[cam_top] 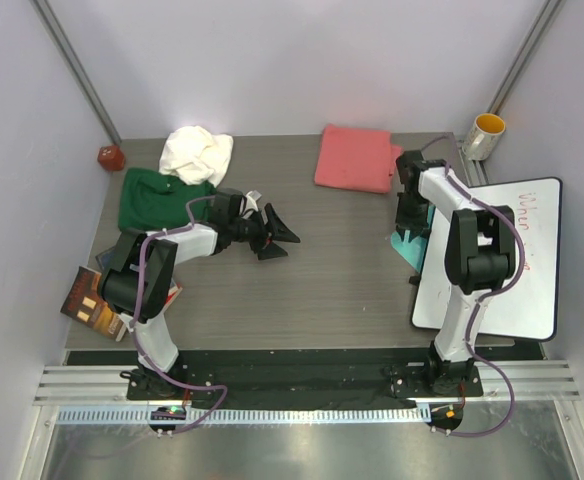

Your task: Fold and stack the t-shirts

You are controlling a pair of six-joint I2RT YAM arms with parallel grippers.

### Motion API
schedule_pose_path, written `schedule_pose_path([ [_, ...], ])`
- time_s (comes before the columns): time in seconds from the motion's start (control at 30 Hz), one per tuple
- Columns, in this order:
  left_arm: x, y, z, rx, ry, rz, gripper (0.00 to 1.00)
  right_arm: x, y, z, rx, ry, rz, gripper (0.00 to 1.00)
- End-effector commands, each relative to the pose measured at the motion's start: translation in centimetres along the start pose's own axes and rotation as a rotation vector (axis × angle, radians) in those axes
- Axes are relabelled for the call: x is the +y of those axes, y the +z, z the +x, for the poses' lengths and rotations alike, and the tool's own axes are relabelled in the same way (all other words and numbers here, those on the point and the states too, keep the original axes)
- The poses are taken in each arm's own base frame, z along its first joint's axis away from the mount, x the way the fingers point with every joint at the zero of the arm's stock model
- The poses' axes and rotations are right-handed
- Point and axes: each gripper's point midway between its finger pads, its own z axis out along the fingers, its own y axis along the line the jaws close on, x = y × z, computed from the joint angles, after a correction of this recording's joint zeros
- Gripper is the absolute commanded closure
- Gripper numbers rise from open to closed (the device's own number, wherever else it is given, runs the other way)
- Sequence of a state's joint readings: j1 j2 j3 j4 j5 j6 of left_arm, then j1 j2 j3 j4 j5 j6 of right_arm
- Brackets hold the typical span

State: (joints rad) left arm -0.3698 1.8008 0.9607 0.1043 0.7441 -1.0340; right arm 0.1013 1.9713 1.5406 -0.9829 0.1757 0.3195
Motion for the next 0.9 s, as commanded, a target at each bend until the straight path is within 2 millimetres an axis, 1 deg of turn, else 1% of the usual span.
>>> schedule_pose_path([
  [0.0,-2.3,-0.8,-0.9,-0.020,0.060,0.045,0.35,0.2,-2.1,1.3,-0.047,0.026,-0.051,0.75],
  [0.13,-2.8,-0.9,-1.2,-0.024,0.069,0.042,0.35,-0.1,-1.2,3.8,0.013,-0.007,-0.025,0.69],
  [0.2,-3.0,-1.0,-1.4,-0.031,0.079,0.039,0.35,-0.5,-0.8,4.6,0.039,-0.014,-0.010,0.69],
  [0.4,-3.8,-1.1,-1.9,-0.044,0.086,0.042,0.35,-0.9,1.1,7.2,0.146,-0.038,0.032,0.70],
  [0.47,-4.1,-1.3,-2.0,-0.052,0.091,0.046,0.35,-1.3,1.3,7.6,0.161,-0.043,0.055,0.71],
  [0.67,-3.9,-1.6,-1.9,-0.069,0.076,0.033,0.35,-3.0,1.4,8.0,0.185,-0.076,0.146,0.73],
  [0.77,-3.9,-1.9,-1.8,-0.079,0.069,0.027,0.35,-3.4,1.9,8.5,0.233,-0.049,0.153,0.73],
  [0.87,-3.8,-2.0,-1.8,-0.085,0.060,0.014,0.35,-3.6,2.2,8.6,0.265,-0.022,0.151,0.73],
])
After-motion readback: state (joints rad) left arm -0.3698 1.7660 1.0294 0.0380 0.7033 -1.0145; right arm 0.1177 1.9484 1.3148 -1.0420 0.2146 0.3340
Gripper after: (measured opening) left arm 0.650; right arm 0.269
